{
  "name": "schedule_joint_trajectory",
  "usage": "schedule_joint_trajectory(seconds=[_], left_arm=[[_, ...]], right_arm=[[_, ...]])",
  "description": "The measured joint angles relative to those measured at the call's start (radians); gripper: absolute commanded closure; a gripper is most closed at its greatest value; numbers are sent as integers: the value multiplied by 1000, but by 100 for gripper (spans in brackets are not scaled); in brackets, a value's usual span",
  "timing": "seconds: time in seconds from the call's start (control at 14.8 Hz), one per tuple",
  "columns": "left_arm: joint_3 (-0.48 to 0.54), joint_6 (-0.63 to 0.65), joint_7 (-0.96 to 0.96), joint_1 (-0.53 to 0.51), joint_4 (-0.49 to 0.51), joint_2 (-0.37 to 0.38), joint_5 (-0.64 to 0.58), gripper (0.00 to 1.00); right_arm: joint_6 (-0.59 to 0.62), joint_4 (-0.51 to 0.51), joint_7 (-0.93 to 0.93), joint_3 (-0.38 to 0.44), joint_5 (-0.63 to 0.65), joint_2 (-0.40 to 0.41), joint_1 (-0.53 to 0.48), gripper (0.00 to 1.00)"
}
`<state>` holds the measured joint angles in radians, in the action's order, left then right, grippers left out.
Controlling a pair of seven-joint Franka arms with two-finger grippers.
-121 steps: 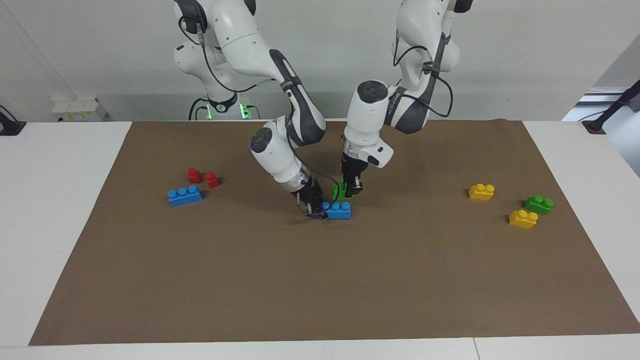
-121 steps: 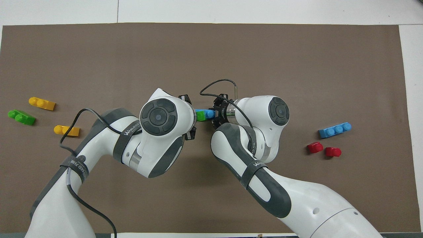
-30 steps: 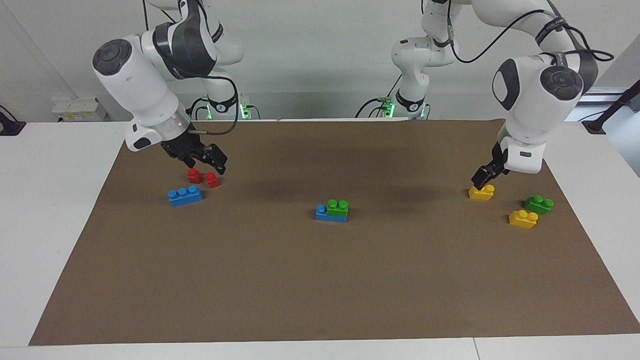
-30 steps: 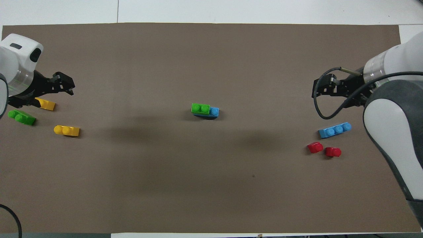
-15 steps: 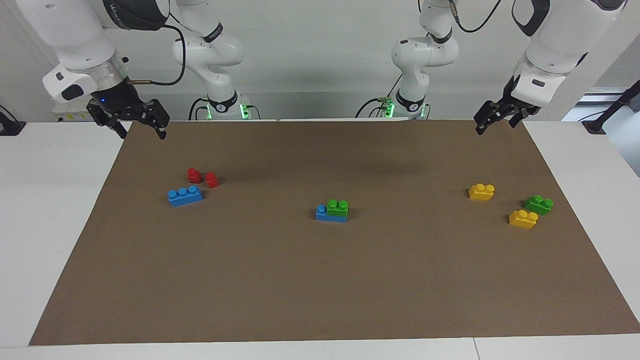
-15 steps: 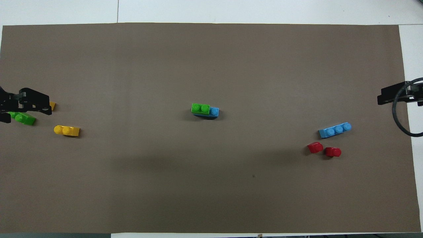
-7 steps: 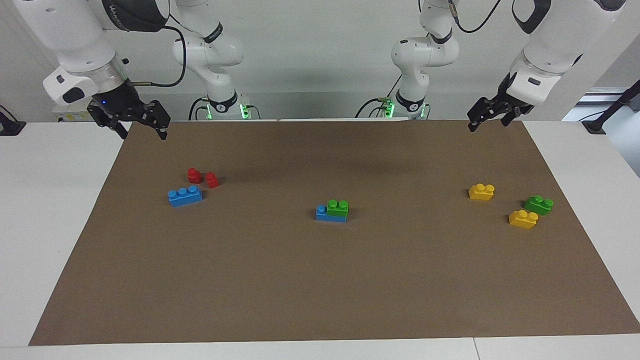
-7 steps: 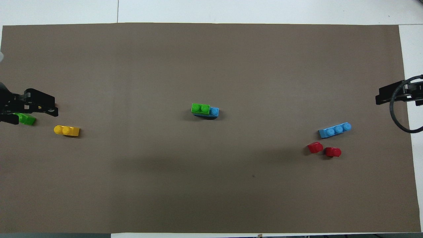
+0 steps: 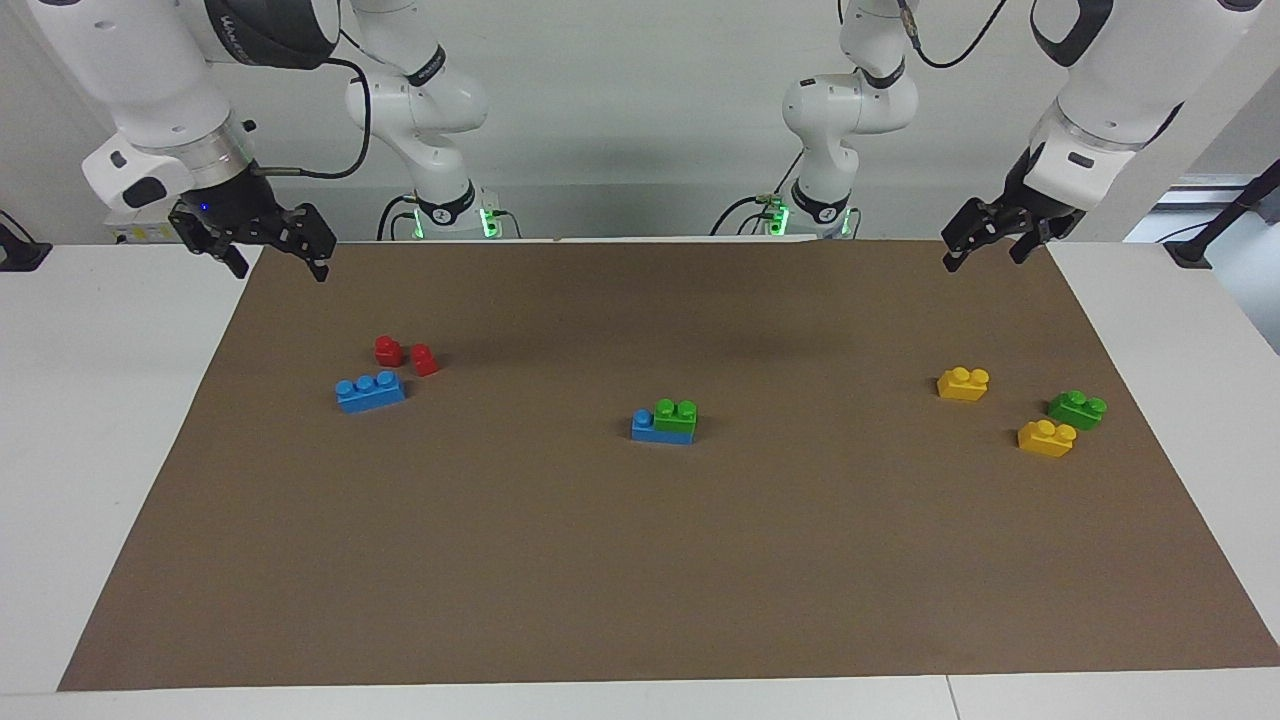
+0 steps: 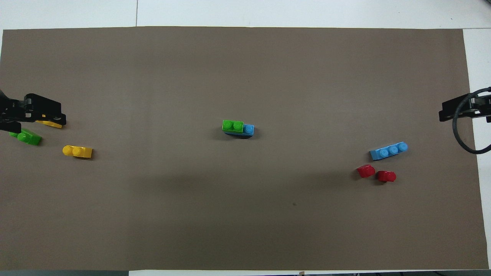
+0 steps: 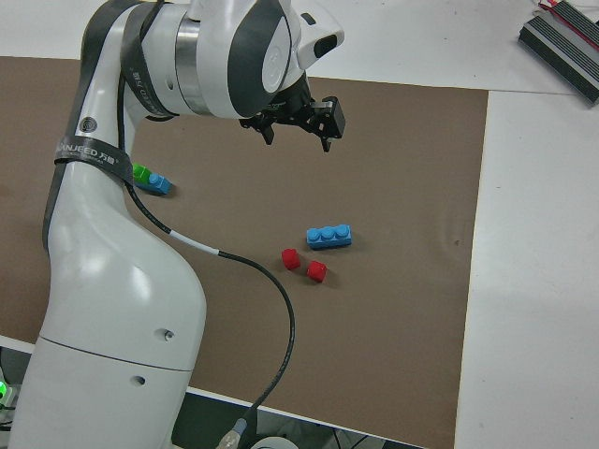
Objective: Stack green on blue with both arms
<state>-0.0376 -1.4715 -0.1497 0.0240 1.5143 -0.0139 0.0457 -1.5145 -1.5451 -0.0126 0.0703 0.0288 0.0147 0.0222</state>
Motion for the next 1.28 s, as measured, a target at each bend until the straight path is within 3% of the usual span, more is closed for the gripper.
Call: schedule_joint_trajectory(seconds=[1.28], left_arm=[[3,4,75,0,-3,0,-15,0]], right_arm=[[11,-3,0,2,0,0,-2,0]])
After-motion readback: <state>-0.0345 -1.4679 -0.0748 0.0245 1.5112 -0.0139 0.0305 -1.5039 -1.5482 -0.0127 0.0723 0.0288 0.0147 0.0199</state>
